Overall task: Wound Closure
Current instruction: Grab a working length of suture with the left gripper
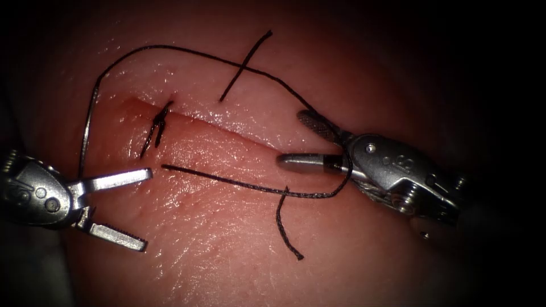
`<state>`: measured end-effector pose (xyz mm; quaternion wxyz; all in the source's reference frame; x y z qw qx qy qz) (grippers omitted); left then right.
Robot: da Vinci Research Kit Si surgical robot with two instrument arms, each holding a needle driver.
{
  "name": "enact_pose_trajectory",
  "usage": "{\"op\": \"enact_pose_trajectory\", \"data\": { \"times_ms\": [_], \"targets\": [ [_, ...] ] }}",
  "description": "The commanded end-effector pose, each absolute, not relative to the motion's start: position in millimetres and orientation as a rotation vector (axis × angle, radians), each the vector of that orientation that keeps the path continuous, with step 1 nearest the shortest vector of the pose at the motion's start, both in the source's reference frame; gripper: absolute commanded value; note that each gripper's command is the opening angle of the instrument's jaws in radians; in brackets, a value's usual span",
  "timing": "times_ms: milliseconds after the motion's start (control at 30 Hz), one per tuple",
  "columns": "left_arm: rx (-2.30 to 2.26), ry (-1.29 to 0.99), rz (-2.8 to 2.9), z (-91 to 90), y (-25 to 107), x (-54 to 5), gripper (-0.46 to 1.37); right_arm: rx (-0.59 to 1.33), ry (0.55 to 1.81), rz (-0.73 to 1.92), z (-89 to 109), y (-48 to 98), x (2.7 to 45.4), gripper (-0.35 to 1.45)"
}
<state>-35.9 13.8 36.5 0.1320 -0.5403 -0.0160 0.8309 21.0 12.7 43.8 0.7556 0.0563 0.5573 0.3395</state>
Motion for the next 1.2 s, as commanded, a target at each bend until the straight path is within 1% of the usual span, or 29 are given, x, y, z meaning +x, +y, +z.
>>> {"op": "enact_pose_trajectory", "data": {
  "times_ms": [33,133,267,333,433,467,600,700,800,833,867,1200],
  "targets": [
    [-1.57,-0.043,2.416,36.5,13.8,-35.9,0.52,0.131,1.22,0.734,43.8,12.7,21.1,1.41],
    [-1.57,-0.043,2.416,36.5,13.9,-36.0,0.49,0.132,1.22,0.733,43.6,12.6,21.1,1.42],
    [-1.57,-0.043,2.416,36.5,13.9,-35.9,0.51,0.132,1.22,0.733,43.6,12.6,21.1,1.42],
    [-1.571,-0.043,2.416,36.6,13.9,-35.9,0.55,0.132,1.22,0.734,43.6,12.7,21.1,1.42],
    [-1.571,-0.043,2.417,36.6,13.8,-35.8,0.67,0.132,1.221,0.733,43.6,12.6,21.1,1.43],
    [-1.572,-0.043,2.418,36.7,13.8,-35.8,0.75,0.132,1.221,0.732,43.6,12.5,21.1,1.43],
    [-1.576,-0.039,2.422,37.4,13.9,-35.5,0.84,0.132,1.221,0.732,43.6,12.5,21.1,1.43],
    [-1.568,-0.025,2.427,38.2,14.1,-35.3,0.84,0.132,1.221,0.732,43.6,12.5,21.1,1.43],
    [-1.55,-0.001,2.434,38.9,14.1,-35.0,0.78,0.132,1.221,0.732,43.6,12.5,21.1,1.43],
    [-1.536,0.017,2.439,39.6,14.1,-34.8,0.71,0.132,1.221,0.732,43.6,12.5,21.1,1.43],
    [-1.53,0.024,2.441,39.8,14.0,-34.7,0.69,0.132,1.221,0.732,43.6,12.5,21.1,1.43],
    [-1.526,0.054,2.454,41.6,14.9,-33.4,0.62,0.132,1.225,0.731,43.7,12.5,21.2,1.43]
  ]
}}
